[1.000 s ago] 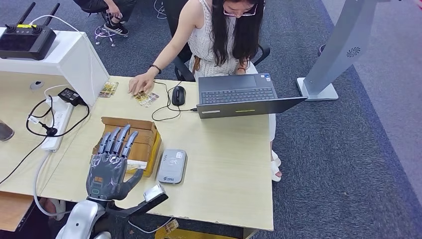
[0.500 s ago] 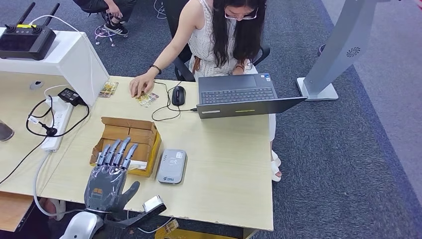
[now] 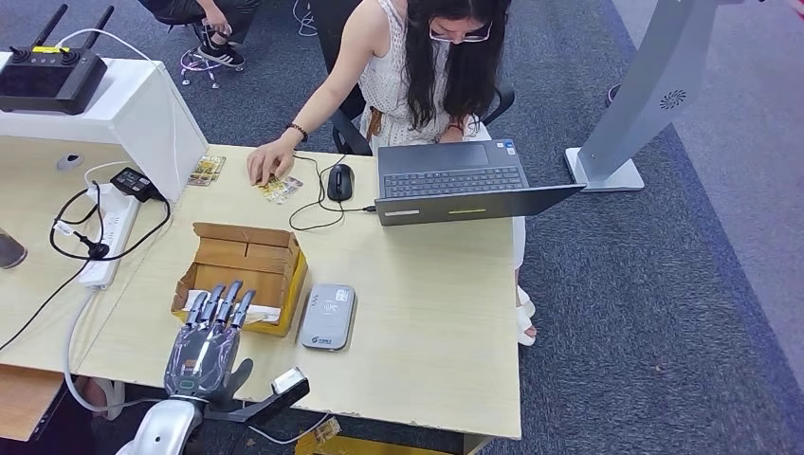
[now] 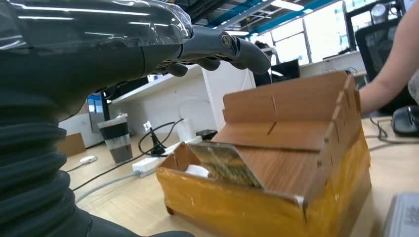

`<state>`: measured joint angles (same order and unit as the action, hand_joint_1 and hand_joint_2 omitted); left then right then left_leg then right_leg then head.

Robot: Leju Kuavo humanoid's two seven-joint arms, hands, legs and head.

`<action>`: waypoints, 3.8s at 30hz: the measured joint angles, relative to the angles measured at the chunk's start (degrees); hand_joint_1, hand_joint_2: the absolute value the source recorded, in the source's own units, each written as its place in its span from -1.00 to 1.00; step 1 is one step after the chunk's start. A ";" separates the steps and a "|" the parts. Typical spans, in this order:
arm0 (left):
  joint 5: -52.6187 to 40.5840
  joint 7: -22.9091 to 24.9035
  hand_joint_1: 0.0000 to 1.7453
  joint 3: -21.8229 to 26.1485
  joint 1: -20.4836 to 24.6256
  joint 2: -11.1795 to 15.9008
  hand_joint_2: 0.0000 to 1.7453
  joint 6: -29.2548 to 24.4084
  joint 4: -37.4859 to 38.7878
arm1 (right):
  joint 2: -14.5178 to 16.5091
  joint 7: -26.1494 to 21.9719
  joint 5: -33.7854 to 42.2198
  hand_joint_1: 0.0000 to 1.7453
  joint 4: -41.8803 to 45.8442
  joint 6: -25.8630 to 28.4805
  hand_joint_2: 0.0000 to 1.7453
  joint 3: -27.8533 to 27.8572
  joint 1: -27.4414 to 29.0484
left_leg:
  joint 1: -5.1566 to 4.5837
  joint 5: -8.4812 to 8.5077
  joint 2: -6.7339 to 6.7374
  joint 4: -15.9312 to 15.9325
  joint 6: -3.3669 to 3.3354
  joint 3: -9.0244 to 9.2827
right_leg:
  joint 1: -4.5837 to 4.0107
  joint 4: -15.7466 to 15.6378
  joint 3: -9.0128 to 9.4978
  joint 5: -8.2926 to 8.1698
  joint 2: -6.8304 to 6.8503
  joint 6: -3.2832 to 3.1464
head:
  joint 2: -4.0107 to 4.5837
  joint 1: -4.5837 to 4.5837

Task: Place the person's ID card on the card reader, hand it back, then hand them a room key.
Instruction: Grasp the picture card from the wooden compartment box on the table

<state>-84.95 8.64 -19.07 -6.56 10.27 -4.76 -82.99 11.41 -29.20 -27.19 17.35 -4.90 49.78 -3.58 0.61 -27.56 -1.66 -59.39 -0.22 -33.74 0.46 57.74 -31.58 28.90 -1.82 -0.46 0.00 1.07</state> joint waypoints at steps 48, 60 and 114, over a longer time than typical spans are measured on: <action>-3.09 0.19 -1.00 5.93 9.54 -3.93 1.00 1.99 11.79 | 0.02 1.31 -3.36 -1.00 -0.11 -0.26 -1.00 0.40 -0.97 | 0.00 0.01 -0.01 -0.01 -0.01 -0.01 | 0.00 0.00 0.00 0.00 0.01 0.00 | 0.00 0.00; -2.79 -0.66 -1.00 5.93 9.51 -4.15 1.00 2.47 11.80 | 0.02 1.33 -3.47 -1.00 -0.11 -0.85 -1.00 1.29 -1.05 | 0.00 0.01 -0.01 -0.01 -0.01 -0.01 | 0.00 0.00 0.00 0.00 0.01 0.00 | 0.00 0.00; -1.20 -2.31 1.00 5.92 8.02 -4.85 1.00 2.56 12.15 | 0.02 1.39 -3.97 -1.00 -0.11 -0.83 -1.00 1.45 -1.15 | 0.00 0.01 -0.01 -0.01 -0.01 0.00 | 0.00 0.00 0.00 0.00 0.01 0.00 | 0.00 0.00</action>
<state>-86.16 6.32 -13.14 1.46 5.42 -2.20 -70.84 11.43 -27.80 -31.16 17.25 -5.73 51.23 -4.73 0.61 -27.55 -1.67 -59.40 -0.24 -33.74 0.46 57.74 -31.58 28.89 -1.81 -0.46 0.00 1.07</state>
